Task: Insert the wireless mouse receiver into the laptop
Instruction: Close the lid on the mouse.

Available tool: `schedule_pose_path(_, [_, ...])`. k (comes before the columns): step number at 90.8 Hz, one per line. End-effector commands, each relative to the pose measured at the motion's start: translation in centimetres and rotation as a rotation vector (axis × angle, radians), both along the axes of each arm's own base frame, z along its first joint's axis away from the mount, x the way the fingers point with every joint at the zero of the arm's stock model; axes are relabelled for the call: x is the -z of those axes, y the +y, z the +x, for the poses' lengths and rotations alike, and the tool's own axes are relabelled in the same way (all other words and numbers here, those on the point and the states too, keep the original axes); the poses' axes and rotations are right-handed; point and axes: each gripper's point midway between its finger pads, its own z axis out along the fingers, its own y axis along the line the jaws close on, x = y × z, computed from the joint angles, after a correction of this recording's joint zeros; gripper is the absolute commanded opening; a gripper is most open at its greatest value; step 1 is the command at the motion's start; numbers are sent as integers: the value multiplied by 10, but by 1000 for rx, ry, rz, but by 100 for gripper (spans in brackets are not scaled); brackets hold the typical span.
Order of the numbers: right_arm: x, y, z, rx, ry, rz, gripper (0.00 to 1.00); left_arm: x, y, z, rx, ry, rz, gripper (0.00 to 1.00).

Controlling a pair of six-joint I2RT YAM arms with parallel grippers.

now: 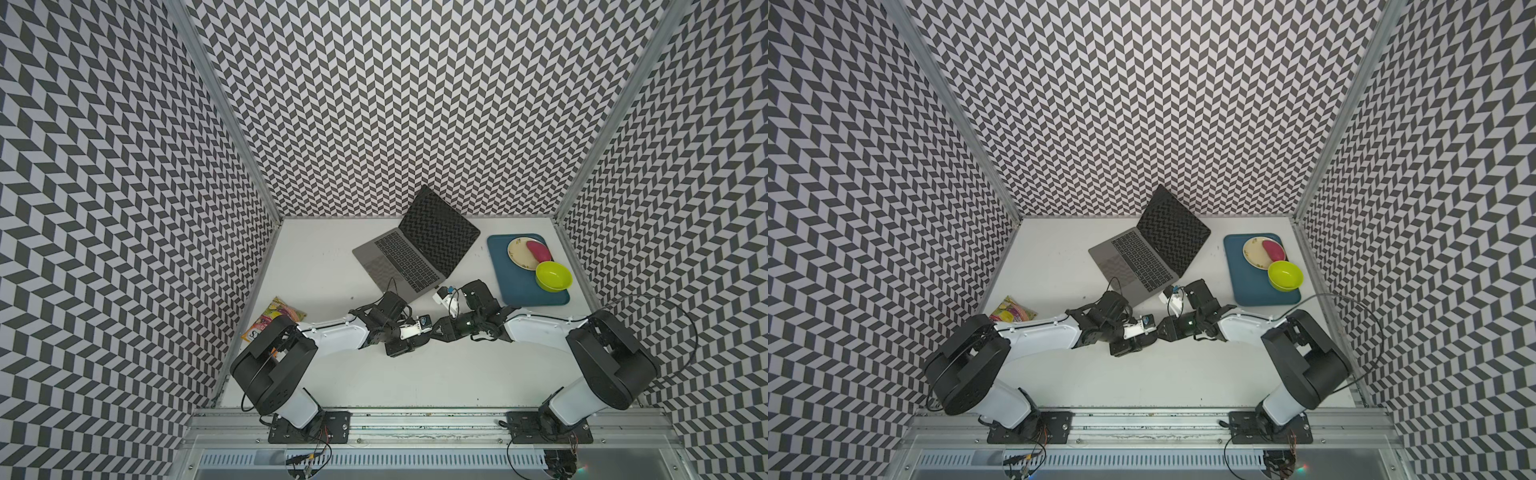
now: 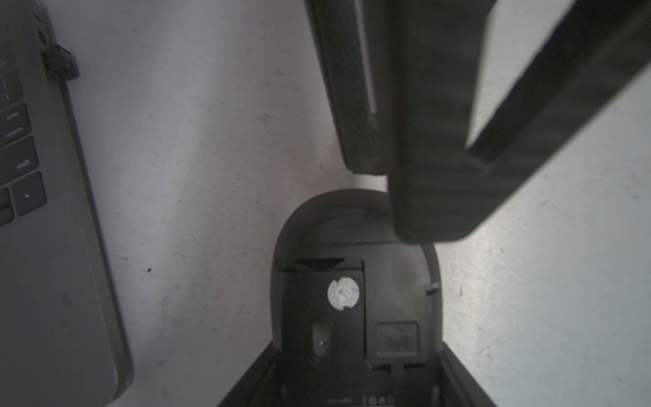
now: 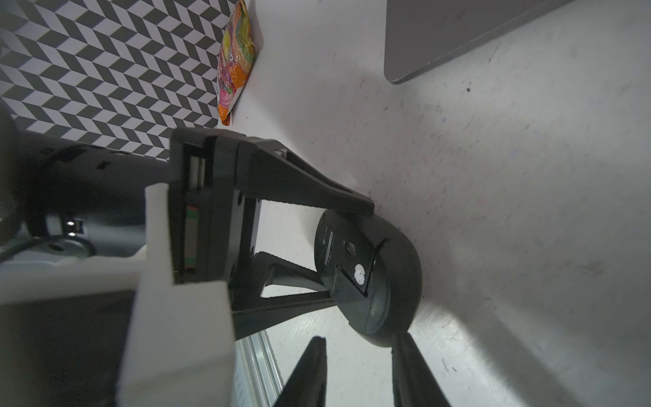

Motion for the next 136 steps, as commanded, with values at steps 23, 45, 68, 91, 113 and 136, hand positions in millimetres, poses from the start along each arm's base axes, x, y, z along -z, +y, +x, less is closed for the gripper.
schedule_pose_path(23, [-7,16,9,-33,-45,47,33,5,1,-3,-2,29,0,55])
schedule_pose_path(45, [0,17,4,-53,-29,38,32,5,0,-3,0,31,-2,55])
schedule_pose_path(68, [7,21,-1,-74,-13,34,32,5,0,-4,3,35,-4,54])
schedule_pose_path(91, [5,27,-8,-101,-13,46,31,5,-2,-4,6,40,-8,52])
schedule_pose_path(113, [-4,30,-12,-105,-7,103,31,5,-4,-4,9,45,-15,53])
schedule_pose_path(136, [-2,29,-13,-96,1,103,30,8,-1,-4,1,47,-4,52])
